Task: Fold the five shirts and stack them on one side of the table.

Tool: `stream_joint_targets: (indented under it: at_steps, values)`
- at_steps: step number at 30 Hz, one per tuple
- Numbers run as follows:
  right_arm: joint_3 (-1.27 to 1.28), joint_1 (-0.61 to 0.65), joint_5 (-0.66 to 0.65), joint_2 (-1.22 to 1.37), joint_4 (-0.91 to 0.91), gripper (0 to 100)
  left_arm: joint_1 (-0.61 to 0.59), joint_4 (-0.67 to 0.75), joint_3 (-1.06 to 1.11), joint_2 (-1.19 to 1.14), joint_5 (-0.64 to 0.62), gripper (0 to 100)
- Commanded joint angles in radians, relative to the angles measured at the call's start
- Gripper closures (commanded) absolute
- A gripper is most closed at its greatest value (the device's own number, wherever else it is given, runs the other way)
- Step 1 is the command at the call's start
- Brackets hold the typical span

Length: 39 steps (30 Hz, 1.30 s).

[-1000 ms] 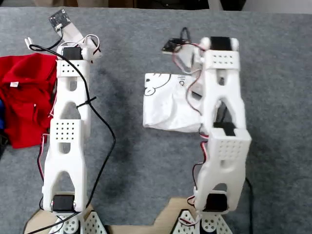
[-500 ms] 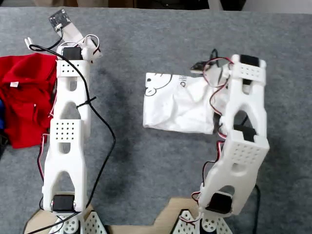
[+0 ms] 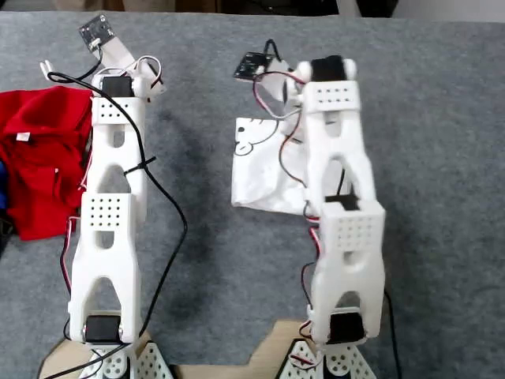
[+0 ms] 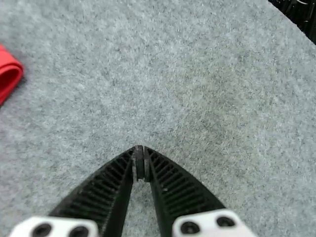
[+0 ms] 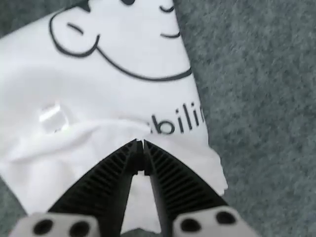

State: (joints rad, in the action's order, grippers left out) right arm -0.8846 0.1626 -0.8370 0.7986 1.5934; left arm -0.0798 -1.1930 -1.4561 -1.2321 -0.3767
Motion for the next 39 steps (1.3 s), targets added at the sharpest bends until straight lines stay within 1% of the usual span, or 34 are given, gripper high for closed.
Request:
stream_joint_targets:
  at_steps: [1,6,10,13,15,18,25,31,39]
  values:
    - [-0.153,0.044,0.046,0.081,-0.031,97.6,0.009,0.017,-0.005,0.03,-0.006,98]
    - [-0.286,0.047,0.069,0.173,-0.031,97.7,0.009,0.017,-0.005,0.03,-0.006,98]
    - [-0.326,0.047,0.066,0.231,-0.029,97.7,0.009,0.017,-0.005,0.03,-0.006,98]
    - [-0.329,0.047,0.061,0.251,0.037,97.7,0.009,0.017,-0.005,0.03,-0.006,98]
    - [-0.329,0.047,0.058,0.251,0.097,97.7,0.009,0.017,-0.005,0.03,-0.006,98]
    - [-0.331,0.039,0.005,0.232,0.184,97.7,0.009,0.017,-0.005,0.03,-0.006,98]
    - [-0.32,-0.001,-0.009,0.14,0.192,97.8,0.009,0.017,-0.005,0.03,-0.006,98]
    - [-0.191,-0.035,-0.009,0.101,0.193,97.8,0.008,0.018,-0.005,0.03,-0.006,98]
    - [-0.01,-0.105,-0.009,-0.022,0.192,97.9,0.008,0.018,-0.005,0.03,-0.006,98]
